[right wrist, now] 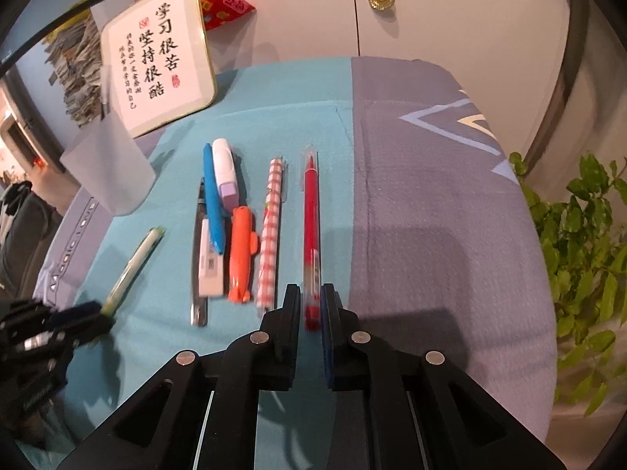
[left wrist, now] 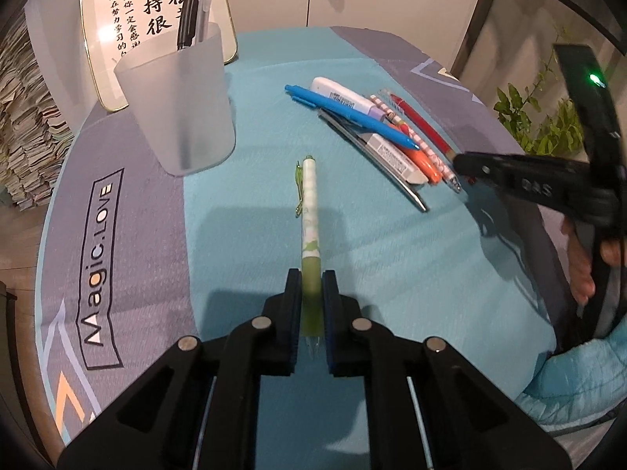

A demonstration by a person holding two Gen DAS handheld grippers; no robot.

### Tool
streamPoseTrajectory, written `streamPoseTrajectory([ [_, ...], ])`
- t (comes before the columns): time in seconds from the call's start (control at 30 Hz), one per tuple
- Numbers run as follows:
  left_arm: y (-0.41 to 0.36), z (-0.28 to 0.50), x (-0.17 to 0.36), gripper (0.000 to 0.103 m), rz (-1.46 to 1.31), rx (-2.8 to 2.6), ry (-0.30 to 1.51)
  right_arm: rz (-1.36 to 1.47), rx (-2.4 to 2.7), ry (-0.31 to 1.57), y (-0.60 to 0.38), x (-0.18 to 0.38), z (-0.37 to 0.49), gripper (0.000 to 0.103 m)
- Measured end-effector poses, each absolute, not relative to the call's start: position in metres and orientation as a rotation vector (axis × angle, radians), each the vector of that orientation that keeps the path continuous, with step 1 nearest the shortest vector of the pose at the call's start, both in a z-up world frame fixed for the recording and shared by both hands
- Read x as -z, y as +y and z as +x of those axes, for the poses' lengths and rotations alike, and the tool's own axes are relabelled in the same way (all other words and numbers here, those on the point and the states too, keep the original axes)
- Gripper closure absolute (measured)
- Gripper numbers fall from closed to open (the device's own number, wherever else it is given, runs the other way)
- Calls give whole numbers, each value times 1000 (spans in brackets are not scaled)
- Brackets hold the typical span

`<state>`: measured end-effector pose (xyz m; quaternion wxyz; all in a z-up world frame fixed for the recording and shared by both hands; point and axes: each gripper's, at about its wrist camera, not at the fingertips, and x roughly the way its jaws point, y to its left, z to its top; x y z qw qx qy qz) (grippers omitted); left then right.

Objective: Organize stationery
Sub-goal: 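Grasp the green pen with the left gripper while the right gripper grasps the red pen, then lift the green pen with the left gripper while the right gripper lifts the red pen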

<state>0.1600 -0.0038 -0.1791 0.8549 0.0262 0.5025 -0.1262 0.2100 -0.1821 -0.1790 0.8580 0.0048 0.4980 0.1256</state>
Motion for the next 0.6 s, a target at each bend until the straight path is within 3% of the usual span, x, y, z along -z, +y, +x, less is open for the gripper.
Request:
streamPoseTrajectory([
  [0.2, -5, 162, 178, 92, 60, 262, 1047, -43, -270, 1035, -177, 177, 203, 95],
  [0.3, -6, 167, 175, 80, 54, 260, 1039, -28, -290, 1025, -183, 165, 180, 95],
  [0.6, -22, 185, 172, 78, 75, 276, 1013, -24, -316, 1102, -208, 171, 125, 95],
])
